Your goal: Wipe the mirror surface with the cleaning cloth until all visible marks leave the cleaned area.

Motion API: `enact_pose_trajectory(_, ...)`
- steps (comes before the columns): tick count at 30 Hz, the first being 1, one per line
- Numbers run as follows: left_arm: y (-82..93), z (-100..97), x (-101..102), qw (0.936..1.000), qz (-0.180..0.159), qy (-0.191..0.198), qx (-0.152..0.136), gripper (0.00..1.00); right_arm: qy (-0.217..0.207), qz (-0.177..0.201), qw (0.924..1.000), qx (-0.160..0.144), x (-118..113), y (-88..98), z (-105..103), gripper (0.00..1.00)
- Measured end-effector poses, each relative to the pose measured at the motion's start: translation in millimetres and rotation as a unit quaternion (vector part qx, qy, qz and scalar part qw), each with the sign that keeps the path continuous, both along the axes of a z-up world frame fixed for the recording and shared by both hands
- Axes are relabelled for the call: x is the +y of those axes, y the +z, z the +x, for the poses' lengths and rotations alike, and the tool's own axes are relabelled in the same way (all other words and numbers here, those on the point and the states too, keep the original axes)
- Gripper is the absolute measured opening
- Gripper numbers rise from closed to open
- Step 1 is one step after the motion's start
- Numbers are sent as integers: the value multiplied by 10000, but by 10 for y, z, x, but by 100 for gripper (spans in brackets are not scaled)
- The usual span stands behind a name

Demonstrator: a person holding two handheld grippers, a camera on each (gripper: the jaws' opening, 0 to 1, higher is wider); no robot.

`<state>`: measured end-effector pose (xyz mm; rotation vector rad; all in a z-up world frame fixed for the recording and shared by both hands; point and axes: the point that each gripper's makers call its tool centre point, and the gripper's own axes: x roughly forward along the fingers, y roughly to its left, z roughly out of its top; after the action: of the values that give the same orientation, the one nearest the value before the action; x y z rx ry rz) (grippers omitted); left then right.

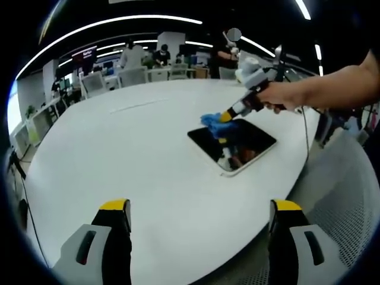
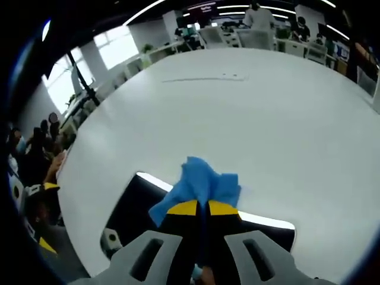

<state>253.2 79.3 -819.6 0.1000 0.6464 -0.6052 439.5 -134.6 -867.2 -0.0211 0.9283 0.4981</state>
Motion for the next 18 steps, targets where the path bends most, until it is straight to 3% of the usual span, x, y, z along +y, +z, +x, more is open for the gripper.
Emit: enact_pose_trajectory(18, -1, 1, -3, 10000, 9, -7, 6, 97, -18, -122, 9999, 35, -195, -2, 4, 0)
